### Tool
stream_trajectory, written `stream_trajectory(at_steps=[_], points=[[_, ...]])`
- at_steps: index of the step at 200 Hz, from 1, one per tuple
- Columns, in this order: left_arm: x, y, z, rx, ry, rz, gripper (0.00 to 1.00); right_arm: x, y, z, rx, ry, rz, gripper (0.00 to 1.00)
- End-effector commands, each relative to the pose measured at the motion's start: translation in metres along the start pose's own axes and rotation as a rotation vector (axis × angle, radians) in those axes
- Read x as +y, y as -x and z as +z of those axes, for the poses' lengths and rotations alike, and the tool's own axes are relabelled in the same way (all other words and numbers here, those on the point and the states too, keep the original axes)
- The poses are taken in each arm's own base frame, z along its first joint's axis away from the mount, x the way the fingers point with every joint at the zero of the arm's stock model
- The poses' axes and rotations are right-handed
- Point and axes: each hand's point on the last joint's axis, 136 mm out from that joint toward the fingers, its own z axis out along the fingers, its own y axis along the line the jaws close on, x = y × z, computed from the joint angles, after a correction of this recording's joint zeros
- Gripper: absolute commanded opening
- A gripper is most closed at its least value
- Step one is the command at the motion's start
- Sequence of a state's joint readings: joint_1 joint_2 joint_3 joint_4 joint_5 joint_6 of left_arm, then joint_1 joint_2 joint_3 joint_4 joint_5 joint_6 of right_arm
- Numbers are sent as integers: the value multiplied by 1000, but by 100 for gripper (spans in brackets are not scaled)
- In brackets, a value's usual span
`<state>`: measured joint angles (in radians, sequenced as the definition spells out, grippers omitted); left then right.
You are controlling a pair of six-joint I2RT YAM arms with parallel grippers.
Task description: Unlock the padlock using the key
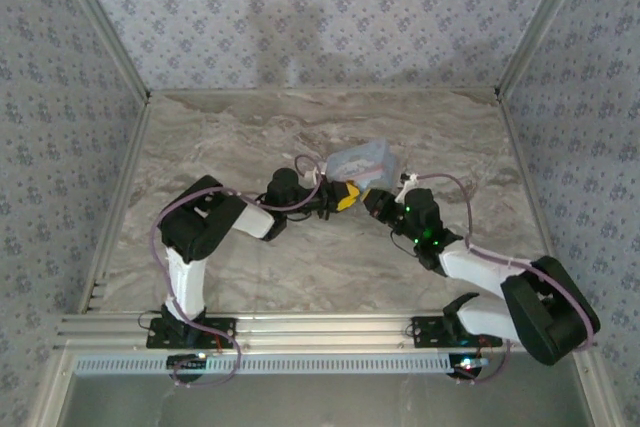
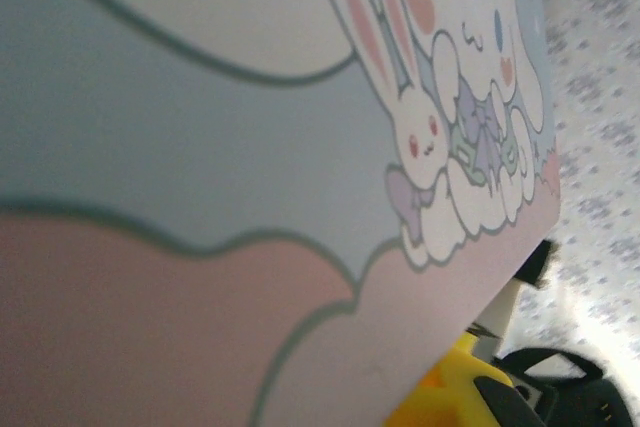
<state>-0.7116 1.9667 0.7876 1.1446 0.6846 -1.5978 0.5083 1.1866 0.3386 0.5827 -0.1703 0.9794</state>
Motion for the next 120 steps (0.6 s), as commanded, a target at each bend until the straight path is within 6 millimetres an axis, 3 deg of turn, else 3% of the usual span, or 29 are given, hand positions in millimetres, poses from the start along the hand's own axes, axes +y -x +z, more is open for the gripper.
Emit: stream_trajectory(at_steps=[1,15,49,72,120], points=[[-4,-22,-8,76,48,99,0,0,-9,-14,95,-26,-34,29],[3,-19,-12,55,97,113,0,-8,-11,-24,122,-71,-48,35],[12,-14,-16,20,189,136,0,-13,-26,-35,230,-119,-118,34],[19,-16,-19,23,306,175,0,-9,-35,-37,287,-162,-264,33],[12,-19,-19,43,323,178,0,9,-46,-35,370,-230,-606,38]])
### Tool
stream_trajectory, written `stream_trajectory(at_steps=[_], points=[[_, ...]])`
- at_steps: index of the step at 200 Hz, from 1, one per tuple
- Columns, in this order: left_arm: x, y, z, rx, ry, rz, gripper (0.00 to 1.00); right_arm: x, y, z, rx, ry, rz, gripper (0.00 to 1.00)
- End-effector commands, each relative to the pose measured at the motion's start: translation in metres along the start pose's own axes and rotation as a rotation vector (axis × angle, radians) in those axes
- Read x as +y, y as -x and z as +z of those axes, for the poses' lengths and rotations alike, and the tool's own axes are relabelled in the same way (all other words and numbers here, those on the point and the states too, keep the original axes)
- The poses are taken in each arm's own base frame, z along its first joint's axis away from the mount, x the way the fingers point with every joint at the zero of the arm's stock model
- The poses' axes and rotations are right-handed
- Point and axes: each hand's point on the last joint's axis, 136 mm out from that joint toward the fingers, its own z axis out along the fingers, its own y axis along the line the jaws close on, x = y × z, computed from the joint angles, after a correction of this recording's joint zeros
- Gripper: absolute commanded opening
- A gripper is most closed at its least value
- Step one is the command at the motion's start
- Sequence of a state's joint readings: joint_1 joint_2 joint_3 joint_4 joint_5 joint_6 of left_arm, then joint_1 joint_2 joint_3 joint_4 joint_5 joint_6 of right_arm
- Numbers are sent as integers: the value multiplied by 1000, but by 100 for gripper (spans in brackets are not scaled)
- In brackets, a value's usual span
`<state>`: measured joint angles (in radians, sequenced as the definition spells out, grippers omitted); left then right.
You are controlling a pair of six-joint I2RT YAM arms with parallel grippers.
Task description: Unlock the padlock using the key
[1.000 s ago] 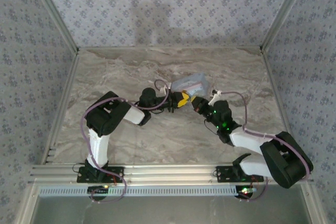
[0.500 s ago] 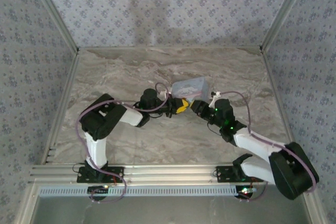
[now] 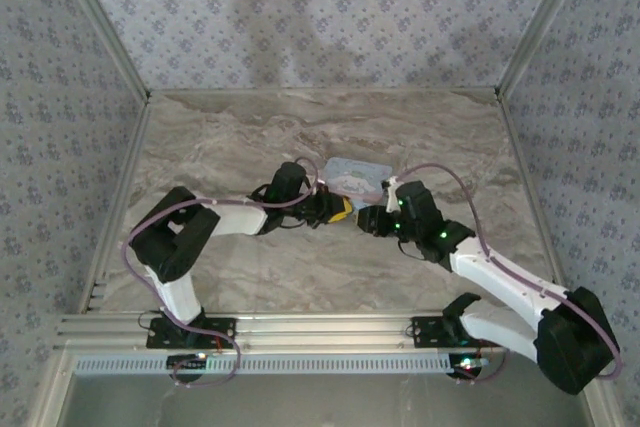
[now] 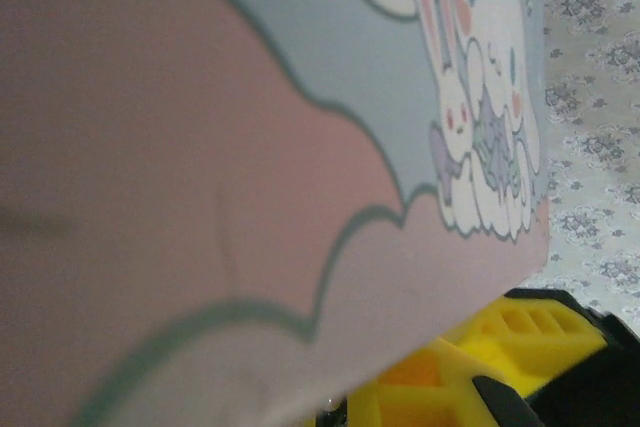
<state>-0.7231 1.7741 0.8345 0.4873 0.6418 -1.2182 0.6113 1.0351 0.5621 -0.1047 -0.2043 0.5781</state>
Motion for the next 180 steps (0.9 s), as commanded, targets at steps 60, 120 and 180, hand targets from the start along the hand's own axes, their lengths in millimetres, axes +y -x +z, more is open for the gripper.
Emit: stream_trajectory(at_steps=[60,120,180], points=[[-28,-5,-7,32,-33,57,0,-1,-2,17,73,-213,-367,46],[-49,-7,-10,73,-104,66,0,-4,0,30,89,-276,-453,48],[-58,-11,-15,99,-130,67,0,-1,6,37,89,-316,-519,42]])
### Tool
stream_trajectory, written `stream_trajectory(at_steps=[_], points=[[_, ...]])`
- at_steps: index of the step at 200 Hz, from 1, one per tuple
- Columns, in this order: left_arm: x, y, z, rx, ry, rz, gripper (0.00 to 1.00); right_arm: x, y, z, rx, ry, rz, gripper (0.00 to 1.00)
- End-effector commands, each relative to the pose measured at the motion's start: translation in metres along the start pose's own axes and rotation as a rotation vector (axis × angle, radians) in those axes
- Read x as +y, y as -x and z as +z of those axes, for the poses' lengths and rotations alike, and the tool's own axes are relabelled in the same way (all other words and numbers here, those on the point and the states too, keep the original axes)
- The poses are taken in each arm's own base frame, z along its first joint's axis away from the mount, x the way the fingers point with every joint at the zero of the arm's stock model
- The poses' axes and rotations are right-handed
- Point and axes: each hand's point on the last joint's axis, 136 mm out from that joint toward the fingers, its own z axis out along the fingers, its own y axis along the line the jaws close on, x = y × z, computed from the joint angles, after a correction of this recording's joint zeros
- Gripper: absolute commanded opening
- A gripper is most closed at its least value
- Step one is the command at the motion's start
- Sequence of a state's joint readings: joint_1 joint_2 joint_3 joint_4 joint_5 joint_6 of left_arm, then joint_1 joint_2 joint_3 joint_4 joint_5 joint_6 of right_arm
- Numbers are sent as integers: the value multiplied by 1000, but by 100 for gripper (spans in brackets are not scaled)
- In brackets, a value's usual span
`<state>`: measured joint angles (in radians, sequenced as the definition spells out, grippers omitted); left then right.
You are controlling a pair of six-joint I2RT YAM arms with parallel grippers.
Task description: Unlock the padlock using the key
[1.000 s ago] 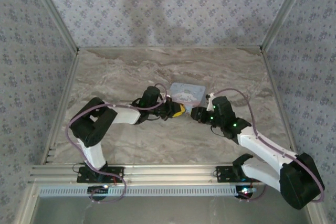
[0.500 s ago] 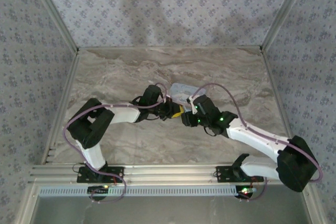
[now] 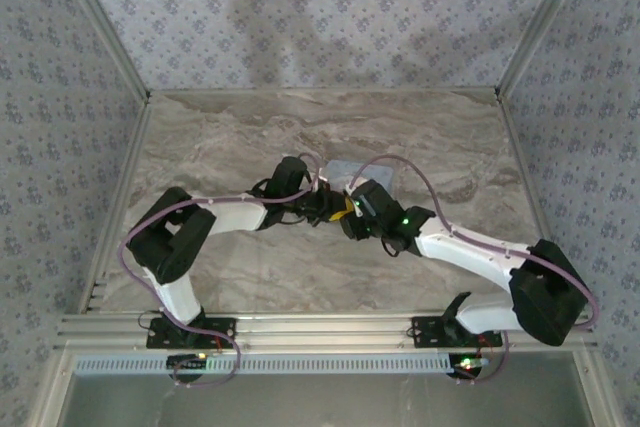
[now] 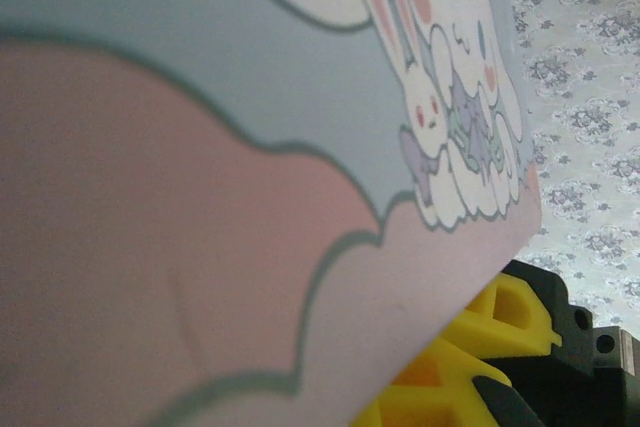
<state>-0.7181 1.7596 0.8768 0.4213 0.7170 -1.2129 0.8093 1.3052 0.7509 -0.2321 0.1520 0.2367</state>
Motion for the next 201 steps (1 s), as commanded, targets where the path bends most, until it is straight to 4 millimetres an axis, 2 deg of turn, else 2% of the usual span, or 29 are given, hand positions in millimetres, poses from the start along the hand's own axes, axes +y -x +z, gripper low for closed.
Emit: stream_trajectory(at_steps=[1,13,34,52,79,100,125,158,176,189,201], points=[[-43,-5,-11,31,-108,73,0,-3,13,-3,-20,-42,-43,42],[-43,-4,-12,29,-106,73,0,-2,15,-4,-23,-42,-51,40],[-42,-3,-13,31,-105,67,0,-1,15,-5,-11,-37,-75,30],[-40,-2,-14,34,-101,61,0,4,12,-5,5,-14,-102,13],[-41,-3,-15,35,-103,70,0,8,8,-3,23,15,-119,10],[-42,-4,-16,39,-103,74,0,16,4,-1,38,76,-123,0],[-44,-5,-18,48,-99,94,0,28,-2,-3,61,201,-93,0],[-44,-7,-20,58,-78,121,0,37,10,-15,23,407,58,0],[-42,-6,-22,57,-77,119,0,34,13,-21,10,418,85,1],[-40,-6,-22,56,-75,118,0,31,17,-25,-6,441,124,10],[-40,-5,-22,56,-76,117,0,24,17,-26,-4,392,129,31]])
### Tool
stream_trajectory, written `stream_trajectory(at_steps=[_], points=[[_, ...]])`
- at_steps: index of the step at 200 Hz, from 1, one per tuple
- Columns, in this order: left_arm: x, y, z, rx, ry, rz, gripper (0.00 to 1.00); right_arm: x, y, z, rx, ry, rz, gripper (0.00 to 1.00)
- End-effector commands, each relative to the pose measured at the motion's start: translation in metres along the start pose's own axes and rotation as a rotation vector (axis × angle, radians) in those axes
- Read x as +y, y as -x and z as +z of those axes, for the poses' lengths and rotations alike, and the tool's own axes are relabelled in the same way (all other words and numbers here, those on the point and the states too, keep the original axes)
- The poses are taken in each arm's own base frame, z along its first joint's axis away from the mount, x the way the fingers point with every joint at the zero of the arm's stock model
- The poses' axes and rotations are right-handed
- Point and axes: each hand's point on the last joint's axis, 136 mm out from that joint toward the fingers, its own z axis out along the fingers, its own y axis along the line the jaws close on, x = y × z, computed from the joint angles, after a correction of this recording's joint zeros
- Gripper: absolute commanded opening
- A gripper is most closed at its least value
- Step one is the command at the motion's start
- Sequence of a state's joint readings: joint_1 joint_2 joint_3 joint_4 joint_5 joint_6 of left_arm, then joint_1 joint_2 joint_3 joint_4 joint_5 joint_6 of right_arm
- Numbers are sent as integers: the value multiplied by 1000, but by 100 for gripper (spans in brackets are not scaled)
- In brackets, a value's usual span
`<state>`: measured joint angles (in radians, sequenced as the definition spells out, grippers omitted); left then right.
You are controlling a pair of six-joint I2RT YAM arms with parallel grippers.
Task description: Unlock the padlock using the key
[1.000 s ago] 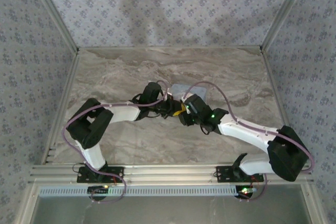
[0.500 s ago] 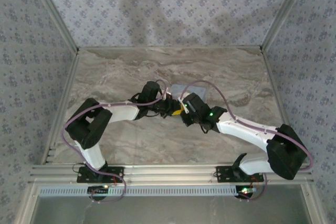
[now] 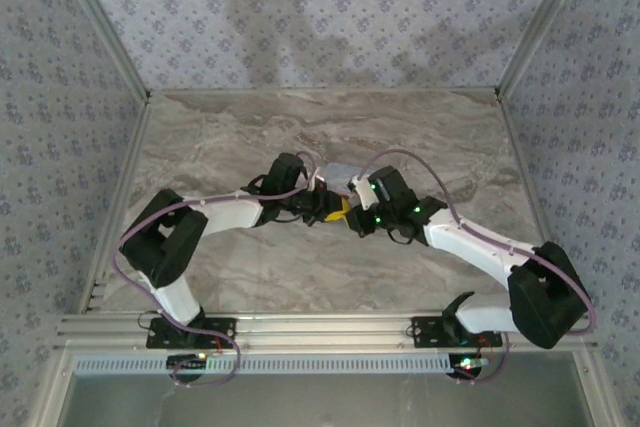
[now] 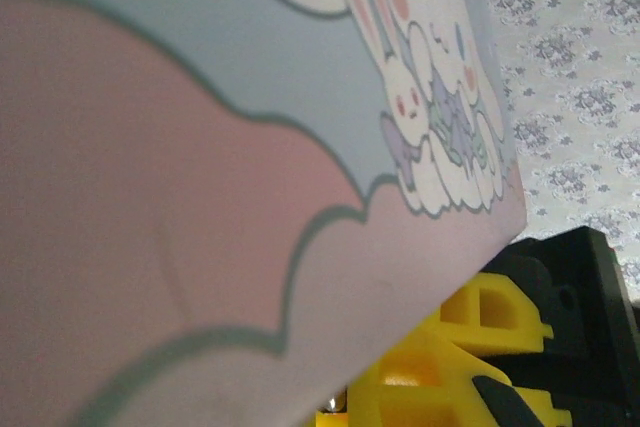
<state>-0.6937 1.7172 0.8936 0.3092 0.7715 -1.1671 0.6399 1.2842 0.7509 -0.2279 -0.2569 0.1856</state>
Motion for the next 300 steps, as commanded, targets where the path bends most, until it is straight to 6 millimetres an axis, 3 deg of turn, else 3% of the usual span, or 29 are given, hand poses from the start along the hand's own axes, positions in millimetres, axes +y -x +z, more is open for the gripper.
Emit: stream_trajectory(at_steps=[1,41,110,194,227,256,270,300], points=[[-36,0,-10,11,-89,119,0,18,11,-13,-38,92,43,32],[-37,1,-9,18,-95,114,0,6,7,-18,-43,-28,-6,41],[-38,3,-11,19,-102,104,0,2,2,-13,-12,-189,-129,41],[-36,2,-11,25,-102,101,0,-3,14,-26,-62,-351,-215,37],[-36,2,-10,29,-102,98,0,3,14,-23,-52,-330,-242,21],[-38,3,-10,28,-110,102,0,8,6,-11,1,-293,-252,19],[-38,3,-10,28,-111,103,0,15,-2,-5,24,-226,-230,0],[-37,2,-11,33,-110,106,0,21,2,-7,-1,-108,-166,0]])
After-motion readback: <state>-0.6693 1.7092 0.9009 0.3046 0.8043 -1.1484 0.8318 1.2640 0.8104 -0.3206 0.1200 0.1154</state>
